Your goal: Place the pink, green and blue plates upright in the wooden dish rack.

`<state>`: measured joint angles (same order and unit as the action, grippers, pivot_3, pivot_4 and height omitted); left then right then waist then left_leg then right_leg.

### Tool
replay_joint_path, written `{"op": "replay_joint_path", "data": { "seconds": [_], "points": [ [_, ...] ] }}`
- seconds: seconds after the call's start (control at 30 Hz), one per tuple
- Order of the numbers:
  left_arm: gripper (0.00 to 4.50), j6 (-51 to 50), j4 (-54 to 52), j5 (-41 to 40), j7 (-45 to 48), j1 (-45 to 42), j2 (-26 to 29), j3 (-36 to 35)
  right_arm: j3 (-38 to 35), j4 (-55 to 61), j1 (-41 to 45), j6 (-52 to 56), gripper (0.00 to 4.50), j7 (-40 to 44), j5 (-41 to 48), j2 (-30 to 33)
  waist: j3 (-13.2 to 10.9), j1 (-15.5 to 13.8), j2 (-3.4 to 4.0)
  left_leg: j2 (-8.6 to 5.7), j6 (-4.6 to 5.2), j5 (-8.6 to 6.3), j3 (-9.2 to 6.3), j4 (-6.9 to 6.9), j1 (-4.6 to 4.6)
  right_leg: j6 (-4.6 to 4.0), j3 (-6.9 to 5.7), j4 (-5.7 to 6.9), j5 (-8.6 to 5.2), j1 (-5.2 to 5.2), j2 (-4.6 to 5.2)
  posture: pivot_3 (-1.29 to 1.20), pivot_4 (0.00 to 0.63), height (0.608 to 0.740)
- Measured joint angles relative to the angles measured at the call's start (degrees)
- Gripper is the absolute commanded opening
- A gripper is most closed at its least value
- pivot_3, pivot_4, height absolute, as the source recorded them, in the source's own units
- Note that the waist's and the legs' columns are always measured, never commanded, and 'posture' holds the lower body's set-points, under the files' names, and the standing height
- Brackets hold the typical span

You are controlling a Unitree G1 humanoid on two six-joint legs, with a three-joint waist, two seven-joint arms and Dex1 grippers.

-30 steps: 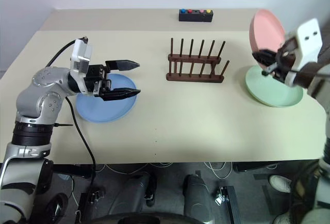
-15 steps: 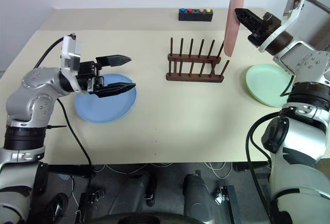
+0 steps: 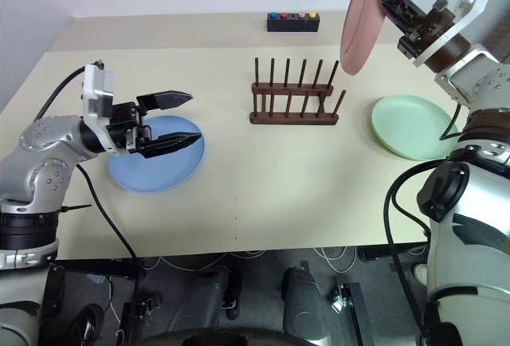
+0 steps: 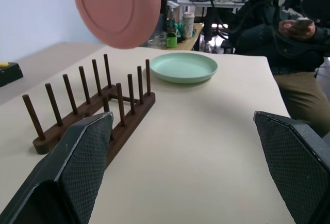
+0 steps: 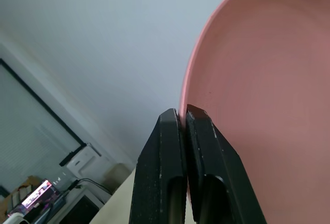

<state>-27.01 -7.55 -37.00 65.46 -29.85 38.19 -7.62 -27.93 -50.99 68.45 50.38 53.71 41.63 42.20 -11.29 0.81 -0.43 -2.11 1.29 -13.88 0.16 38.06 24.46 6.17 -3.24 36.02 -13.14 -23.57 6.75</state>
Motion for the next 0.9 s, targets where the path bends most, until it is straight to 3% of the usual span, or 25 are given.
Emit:
{"op": "replay_joint_path", "data": {
  "seconds": [0.33,0.9],
  "points": [
    [4.50,-0.19,0.27,-0.99,0.51,-0.34,-0.15,0.03,-0.52,-0.55,-1.08,4.97,0.04,3.93,0.73,0.18,0.00,-0.07,0.00,0.00,0.00,0.00,0.00,0.00,0.00,0.00,0.00,-0.01,0.00,0.00,0.01,0.00,0.150,0.735],
    [4.50,-0.19,0.18,-1.10,-1.04,-0.33,0.64,-0.16,0.68,-10.33,-1.85,0.16,0.04,8.55,-4.72,0.76,0.00,-0.06,0.00,0.00,0.00,0.00,0.02,0.00,0.00,0.00,0.00,-0.01,0.00,0.00,0.01,0.00,0.150,0.735]
  ]
}}
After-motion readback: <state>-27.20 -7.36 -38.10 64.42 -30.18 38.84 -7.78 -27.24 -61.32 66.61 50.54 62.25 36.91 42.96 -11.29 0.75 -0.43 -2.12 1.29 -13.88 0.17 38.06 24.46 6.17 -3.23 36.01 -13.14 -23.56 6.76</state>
